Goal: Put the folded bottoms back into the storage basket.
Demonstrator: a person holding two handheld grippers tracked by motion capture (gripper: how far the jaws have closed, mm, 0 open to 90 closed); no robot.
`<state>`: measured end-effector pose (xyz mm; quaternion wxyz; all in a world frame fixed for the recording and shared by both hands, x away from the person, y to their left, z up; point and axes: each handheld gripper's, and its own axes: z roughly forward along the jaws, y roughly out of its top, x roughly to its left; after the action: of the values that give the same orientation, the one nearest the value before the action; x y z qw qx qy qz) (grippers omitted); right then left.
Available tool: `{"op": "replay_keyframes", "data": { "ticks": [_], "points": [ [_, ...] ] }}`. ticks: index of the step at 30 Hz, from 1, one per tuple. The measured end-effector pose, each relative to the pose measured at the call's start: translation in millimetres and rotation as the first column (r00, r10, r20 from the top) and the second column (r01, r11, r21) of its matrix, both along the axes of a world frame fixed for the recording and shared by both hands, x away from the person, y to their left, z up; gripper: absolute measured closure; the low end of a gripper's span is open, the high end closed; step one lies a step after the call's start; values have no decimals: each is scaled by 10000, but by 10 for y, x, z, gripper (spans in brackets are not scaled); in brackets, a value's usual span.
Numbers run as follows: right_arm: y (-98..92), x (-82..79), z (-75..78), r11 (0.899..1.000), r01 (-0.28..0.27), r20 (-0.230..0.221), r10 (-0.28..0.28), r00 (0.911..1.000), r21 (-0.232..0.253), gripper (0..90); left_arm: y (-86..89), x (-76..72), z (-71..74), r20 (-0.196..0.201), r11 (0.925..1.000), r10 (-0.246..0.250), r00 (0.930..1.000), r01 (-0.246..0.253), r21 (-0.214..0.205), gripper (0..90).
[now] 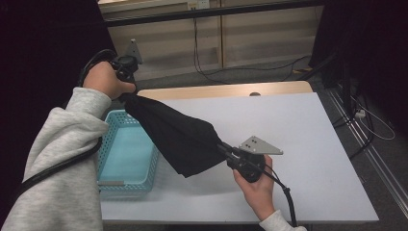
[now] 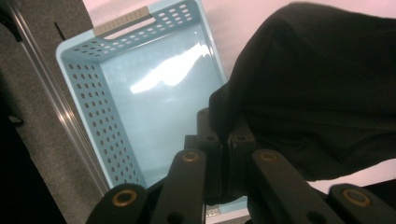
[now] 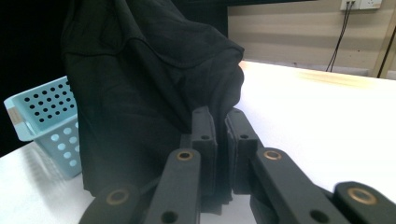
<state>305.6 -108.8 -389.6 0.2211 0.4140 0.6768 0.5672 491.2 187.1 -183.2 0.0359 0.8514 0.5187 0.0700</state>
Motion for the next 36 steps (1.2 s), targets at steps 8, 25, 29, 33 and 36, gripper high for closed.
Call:
{"op": "replay_keyframes", "data": {
  "ticks": [8, 25, 29, 33, 36],
  "points": [
    [94, 24, 12, 9997, -28, 112, 25, 9999, 236, 835, 69, -10, 86, 159, 9999, 119, 9998, -120, 43, 872],
    [379, 105, 175, 9981, -551, 377, 540, 9978, 289, 835, 478, -58, 271, 336, 9972, 732, 9967, -728, -148, 872],
    [477, 114, 193, 9963, -776, 407, 761, 9963, 367, 835, 603, -85, 309, 343, 9960, 882, 9955, -876, -178, 872],
    [628, 112, 212, 9934, -1080, 465, 1061, 9933, 398, 835, 776, -114, 364, 458, 9935, 1138, 9924, -1132, -143, 872],
    [778, 111, 229, 9894, -1375, 496, 1351, 9896, 471, 835, 930, -113, 412, 586, 9906, 1368, 9889, -1363, -124, 872]
  ]
}}
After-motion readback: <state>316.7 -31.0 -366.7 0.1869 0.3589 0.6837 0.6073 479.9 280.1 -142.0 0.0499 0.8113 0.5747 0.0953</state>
